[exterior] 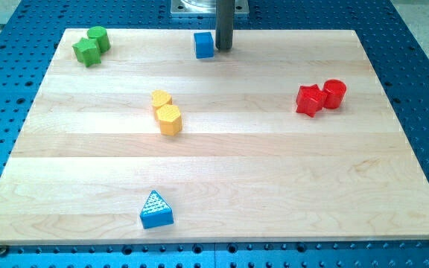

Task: Push the blue cube into the blue triangle

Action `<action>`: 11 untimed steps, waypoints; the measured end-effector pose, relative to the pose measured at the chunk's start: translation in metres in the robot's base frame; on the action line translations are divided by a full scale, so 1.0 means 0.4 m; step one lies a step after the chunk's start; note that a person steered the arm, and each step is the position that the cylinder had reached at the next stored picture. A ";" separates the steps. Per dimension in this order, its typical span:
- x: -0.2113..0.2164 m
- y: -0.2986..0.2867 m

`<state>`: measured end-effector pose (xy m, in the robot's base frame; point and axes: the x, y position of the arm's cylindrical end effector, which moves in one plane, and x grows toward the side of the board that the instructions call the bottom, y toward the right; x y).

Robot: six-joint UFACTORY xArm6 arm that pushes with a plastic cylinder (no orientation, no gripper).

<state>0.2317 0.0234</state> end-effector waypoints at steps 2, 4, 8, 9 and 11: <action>0.087 -0.035; -0.021 -0.055; 0.151 -0.304; 0.152 -0.251; 0.383 -0.426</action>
<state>0.3847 -0.1470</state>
